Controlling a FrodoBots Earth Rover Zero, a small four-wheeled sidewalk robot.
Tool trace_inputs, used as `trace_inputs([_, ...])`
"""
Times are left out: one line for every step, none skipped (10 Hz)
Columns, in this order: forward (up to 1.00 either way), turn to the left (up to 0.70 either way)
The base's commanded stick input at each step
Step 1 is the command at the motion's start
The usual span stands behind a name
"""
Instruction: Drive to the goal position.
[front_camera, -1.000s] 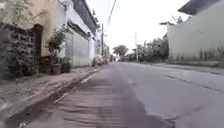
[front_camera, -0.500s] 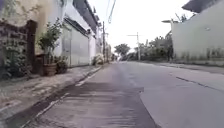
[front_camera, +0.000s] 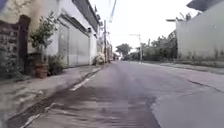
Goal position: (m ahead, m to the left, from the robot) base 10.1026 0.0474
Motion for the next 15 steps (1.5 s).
trace_inputs([1.0, 0.0])
trace_inputs([1.0, 0.0])
trace_inputs([1.0, 0.0])
trace_inputs([1.0, -0.34])
trace_inputs([1.0, -0.4])
trace_inputs([1.0, -0.4])
trace_inputs([1.0, -0.4])
trace_inputs([1.0, 0.0])
trace_inputs([1.0, 0.0])
trace_inputs([1.0, 0.0])
trace_inputs([1.0, 0.0])
trace_inputs([1.0, 0.0])
trace_inputs([1.0, 0.0])
trace_inputs([1.0, 0.0])
trace_inputs([1.0, 0.0])
